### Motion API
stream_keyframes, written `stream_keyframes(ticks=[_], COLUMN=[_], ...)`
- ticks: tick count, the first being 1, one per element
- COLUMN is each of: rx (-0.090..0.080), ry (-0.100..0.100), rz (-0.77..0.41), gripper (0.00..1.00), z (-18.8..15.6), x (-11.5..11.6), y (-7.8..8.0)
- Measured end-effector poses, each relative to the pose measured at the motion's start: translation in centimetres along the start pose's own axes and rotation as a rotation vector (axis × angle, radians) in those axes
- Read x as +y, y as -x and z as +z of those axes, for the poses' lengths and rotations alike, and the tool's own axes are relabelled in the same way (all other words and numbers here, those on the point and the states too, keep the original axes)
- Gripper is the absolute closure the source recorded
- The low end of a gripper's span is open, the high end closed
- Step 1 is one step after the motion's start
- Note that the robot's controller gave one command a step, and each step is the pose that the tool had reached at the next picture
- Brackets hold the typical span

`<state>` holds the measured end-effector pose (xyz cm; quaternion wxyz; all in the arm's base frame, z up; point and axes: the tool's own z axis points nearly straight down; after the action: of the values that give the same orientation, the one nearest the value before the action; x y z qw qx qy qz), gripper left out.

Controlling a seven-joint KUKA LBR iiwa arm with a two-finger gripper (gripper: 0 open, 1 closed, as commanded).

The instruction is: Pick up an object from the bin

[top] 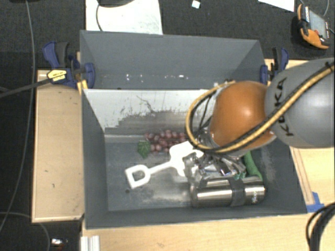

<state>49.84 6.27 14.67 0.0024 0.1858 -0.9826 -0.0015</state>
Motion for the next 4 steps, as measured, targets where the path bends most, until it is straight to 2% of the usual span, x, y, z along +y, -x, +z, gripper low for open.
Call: stream_keyframes(ticks=[1, 2, 3, 4], rx=[-0.011, -0.005, -0.005, -0.021], ry=[-0.004, -0.001, -0.003, -0.005], rz=[-0.323, 0.05, -0.028, 0.02], gripper=[1.0, 1.0, 1.0, 1.0], z=[1.4, 1.1, 1.8, 2.6], x=[-3.9, -3.7, -4.1, -5.5], y=[-2.2, 0.2, -1.1, -1.4])
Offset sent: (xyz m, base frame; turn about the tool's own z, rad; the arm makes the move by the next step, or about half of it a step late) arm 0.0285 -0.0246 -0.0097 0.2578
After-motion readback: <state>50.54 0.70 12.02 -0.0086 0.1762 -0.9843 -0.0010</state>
